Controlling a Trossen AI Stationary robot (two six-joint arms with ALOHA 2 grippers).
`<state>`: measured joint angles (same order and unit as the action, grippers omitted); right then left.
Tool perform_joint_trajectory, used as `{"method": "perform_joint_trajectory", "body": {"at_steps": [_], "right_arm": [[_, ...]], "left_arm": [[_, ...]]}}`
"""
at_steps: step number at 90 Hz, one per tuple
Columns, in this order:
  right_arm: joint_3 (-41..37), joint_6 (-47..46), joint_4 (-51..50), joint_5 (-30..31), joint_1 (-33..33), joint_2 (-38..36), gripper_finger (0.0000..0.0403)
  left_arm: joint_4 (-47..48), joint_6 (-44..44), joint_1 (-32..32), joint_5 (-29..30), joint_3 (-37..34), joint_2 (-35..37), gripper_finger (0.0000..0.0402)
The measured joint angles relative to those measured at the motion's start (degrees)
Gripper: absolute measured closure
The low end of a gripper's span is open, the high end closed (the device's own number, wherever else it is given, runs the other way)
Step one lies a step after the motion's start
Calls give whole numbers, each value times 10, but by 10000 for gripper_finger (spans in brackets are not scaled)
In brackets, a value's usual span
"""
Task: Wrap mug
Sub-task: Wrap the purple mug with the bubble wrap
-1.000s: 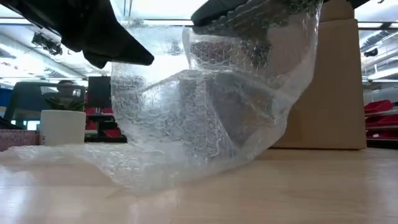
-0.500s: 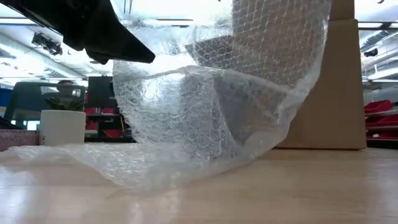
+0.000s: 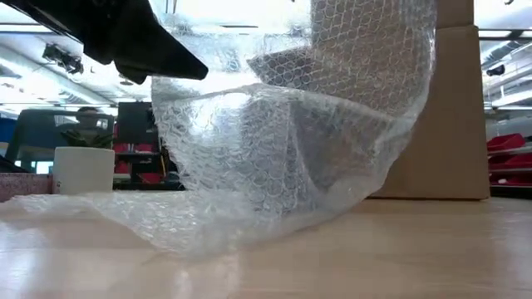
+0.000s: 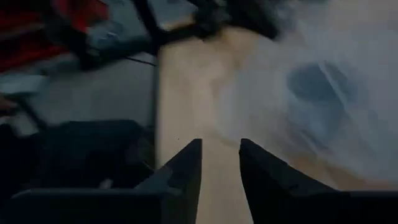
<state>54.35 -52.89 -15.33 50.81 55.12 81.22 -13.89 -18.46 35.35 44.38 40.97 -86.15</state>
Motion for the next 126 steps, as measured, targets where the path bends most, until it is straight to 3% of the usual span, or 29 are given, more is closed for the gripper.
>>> {"method": "perform_joint_trajectory", "body": {"at_steps": [12, 21, 32, 67, 81, 99, 126], "right_arm": [[-1, -150, -131, 64, -15, 2, 295], [-7, -211, -183, 39, -49, 2, 293], [-18, -223, -199, 12, -99, 2, 298], [-21, -106, -121, 21, -244, 2, 309], [-21, -21, -44, 9, -265, 3, 310], [-21, 61, 39, -48, -286, 3, 317], [-21, 77, 63, -80, -301, 3, 327]], "left_arm": [[-2, 2, 0, -6, 0, 0, 402], [-6, 4, 0, -11, 0, 0, 402], [-7, 7, 0, -12, 0, 0, 402], [-125, 110, -2, -132, 0, 0, 402], [-143, 122, -12, -157, 0, 0, 402], [-151, 123, -32, -198, 0, 0, 402], [-185, 140, -47, -229, 0, 0, 402]]}}
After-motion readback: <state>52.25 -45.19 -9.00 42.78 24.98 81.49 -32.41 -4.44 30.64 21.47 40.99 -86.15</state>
